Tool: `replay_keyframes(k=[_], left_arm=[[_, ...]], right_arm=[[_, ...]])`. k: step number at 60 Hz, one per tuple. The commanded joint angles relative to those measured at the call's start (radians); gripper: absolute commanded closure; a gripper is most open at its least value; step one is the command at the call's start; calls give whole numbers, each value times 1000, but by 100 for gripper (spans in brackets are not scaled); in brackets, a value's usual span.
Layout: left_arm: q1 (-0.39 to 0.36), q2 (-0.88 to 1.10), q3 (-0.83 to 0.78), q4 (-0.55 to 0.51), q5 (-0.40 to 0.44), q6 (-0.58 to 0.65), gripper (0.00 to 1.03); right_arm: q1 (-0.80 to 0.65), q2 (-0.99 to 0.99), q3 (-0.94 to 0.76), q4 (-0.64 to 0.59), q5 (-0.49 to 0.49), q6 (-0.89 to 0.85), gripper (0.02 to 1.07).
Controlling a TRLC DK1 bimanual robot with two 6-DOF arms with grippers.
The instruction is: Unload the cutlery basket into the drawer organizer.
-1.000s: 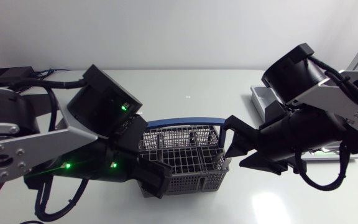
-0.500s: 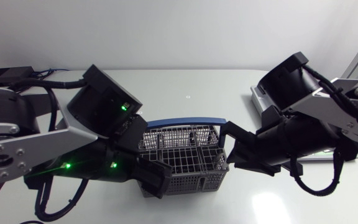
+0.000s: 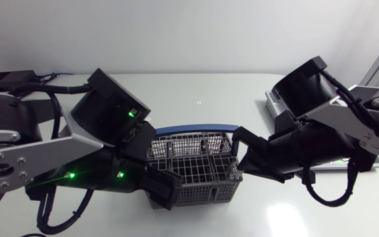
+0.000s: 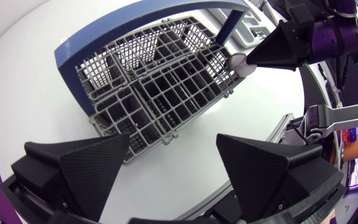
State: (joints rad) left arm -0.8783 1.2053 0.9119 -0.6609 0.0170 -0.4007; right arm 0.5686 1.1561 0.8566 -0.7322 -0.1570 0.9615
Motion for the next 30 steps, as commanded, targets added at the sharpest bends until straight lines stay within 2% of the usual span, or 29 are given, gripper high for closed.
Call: replay_keyframes(k=[1,10,13,23,30], left_arm=[[-7,17,-15,4,-2,-18,6],[-7,17,-15,4,-2,-18,6],[-8,17,-16,4,-3,-18,6],[-8,17,-18,4,-2,-20,6],[-10,17,-18,4,-2,-20,6]], right_arm=[[8,2,-24,5,2,25,83],[11,4,-25,8,2,26,83],[14,4,-27,10,2,25,87],[19,10,-28,11,2,26,89],[17,8,-30,14,8,31,96]])
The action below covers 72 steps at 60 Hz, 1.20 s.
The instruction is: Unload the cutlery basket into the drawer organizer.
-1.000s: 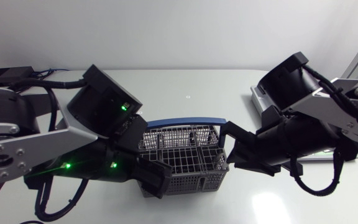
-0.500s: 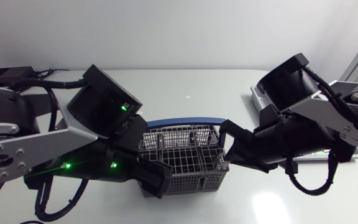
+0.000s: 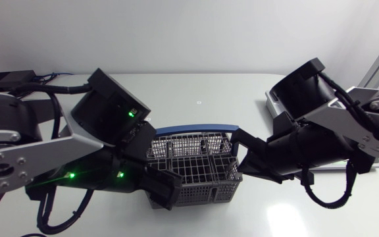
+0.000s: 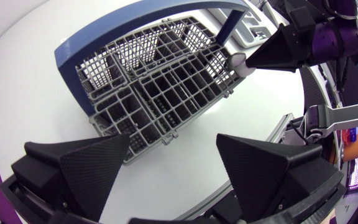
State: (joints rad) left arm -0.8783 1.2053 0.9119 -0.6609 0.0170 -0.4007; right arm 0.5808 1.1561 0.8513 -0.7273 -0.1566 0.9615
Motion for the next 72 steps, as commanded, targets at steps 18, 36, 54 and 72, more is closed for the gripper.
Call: replay_keyframes(k=[18,36,54,72], left_arm=[[-11,16,-19,4,-2,-20,6],[-16,16,-24,4,-2,-20,6],[-14,17,-27,4,-2,-17,6],[-13,17,-25,4,-2,-15,6]], right_arm=[[8,11,-29,17,6,28,101],[10,-3,-20,9,-14,25,101],[4,-30,-11,3,-57,25,101],[-9,-85,3,-17,-83,22,101]])
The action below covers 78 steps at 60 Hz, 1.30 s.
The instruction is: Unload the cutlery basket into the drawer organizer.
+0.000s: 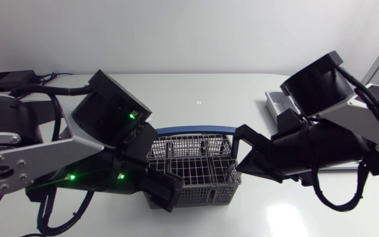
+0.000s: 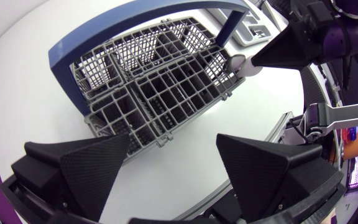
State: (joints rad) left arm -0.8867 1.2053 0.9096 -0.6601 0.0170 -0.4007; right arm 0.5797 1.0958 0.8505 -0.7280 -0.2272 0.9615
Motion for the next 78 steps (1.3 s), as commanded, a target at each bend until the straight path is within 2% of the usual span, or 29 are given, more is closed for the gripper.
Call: replay_keyframes(k=[1,37,78], left_arm=[[-5,17,-23,4,-2,-15,6],[-12,20,-17,4,-2,-23,6],[-12,20,-8,-3,-2,-21,6]], right_arm=[[-9,-30,5,-17,-14,22,101],[-38,-125,79,-93,-47,10,101],[-153,-226,182,-188,-152,-32,101]])
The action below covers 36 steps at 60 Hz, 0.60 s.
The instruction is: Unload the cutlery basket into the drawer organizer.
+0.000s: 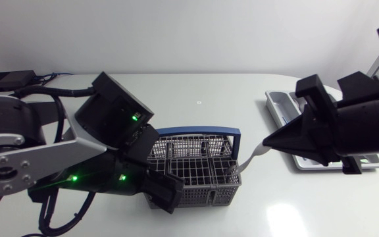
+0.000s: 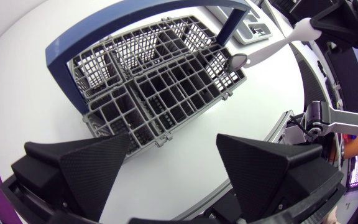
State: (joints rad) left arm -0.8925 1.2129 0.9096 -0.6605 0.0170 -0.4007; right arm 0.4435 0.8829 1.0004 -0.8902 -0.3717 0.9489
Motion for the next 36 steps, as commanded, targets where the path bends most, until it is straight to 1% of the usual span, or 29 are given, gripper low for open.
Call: replay_keyframes(k=[1,12,19,36], left_arm=[[-8,13,-8,-2,-2,-23,6],[-14,2,3,-13,9,-29,6],[-52,-3,9,-22,9,-49,6],[-62,-13,37,-47,6,79,6]], right_arm=[[-22,-13,33,-32,-7,-27,101],[-98,-27,70,-110,-7,-119,101],[-164,-27,86,-164,-7,-203,101],[-319,-5,96,-293,2,-427,101]])
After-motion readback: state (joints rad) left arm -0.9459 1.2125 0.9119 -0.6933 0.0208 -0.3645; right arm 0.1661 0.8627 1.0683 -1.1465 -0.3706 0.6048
